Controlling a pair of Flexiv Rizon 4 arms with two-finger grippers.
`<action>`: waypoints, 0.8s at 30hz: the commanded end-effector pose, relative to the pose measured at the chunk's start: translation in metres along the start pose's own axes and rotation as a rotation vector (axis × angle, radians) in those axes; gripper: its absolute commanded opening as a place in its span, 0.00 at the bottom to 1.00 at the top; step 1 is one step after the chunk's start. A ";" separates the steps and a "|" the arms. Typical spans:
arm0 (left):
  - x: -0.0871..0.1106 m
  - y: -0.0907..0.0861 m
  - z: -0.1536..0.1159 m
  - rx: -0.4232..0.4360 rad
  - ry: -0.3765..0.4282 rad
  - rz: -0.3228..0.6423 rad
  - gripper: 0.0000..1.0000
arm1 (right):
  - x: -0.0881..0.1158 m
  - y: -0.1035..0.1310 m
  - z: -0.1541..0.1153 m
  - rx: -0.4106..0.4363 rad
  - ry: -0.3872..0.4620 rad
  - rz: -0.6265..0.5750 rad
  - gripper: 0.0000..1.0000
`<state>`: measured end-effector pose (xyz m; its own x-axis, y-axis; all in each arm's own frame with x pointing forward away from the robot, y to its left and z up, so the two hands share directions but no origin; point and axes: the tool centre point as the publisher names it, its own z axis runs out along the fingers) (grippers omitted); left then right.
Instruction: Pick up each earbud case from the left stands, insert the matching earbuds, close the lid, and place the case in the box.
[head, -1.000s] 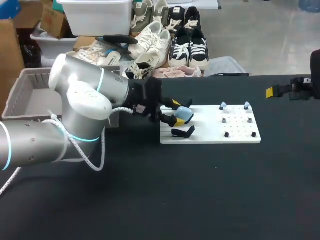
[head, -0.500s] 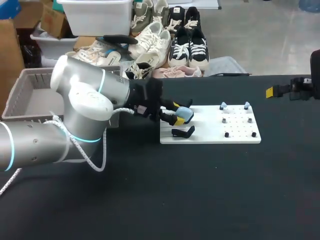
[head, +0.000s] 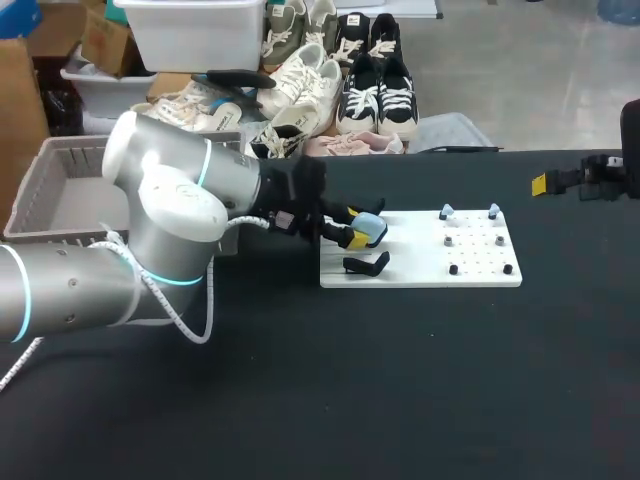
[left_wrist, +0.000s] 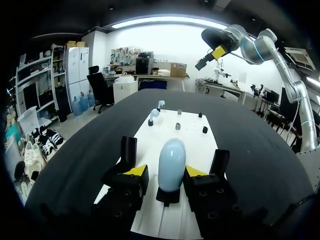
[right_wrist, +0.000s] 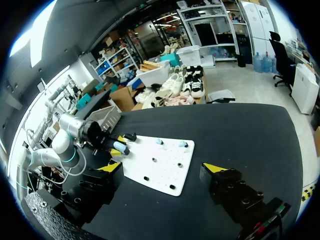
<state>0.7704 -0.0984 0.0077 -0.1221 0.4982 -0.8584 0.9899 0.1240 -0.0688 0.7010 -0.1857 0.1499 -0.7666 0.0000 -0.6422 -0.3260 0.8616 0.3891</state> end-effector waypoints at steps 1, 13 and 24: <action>0.000 0.003 0.002 0.004 0.003 0.001 0.45 | 0.000 -0.001 0.000 -0.003 0.001 -0.001 1.00; -0.001 0.000 0.003 0.011 0.000 0.002 0.22 | 0.000 -0.001 0.000 -0.003 0.001 -0.001 1.00; -0.009 -0.011 -0.004 0.014 -0.015 0.009 0.00 | 0.000 -0.001 0.000 -0.003 0.001 -0.001 1.00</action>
<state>0.7651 -0.1030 0.0134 -0.1165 0.4895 -0.8642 0.9918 0.1034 -0.0751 0.7010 -0.1857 0.1499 -0.7666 0.0000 -0.6422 -0.3260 0.8616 0.3891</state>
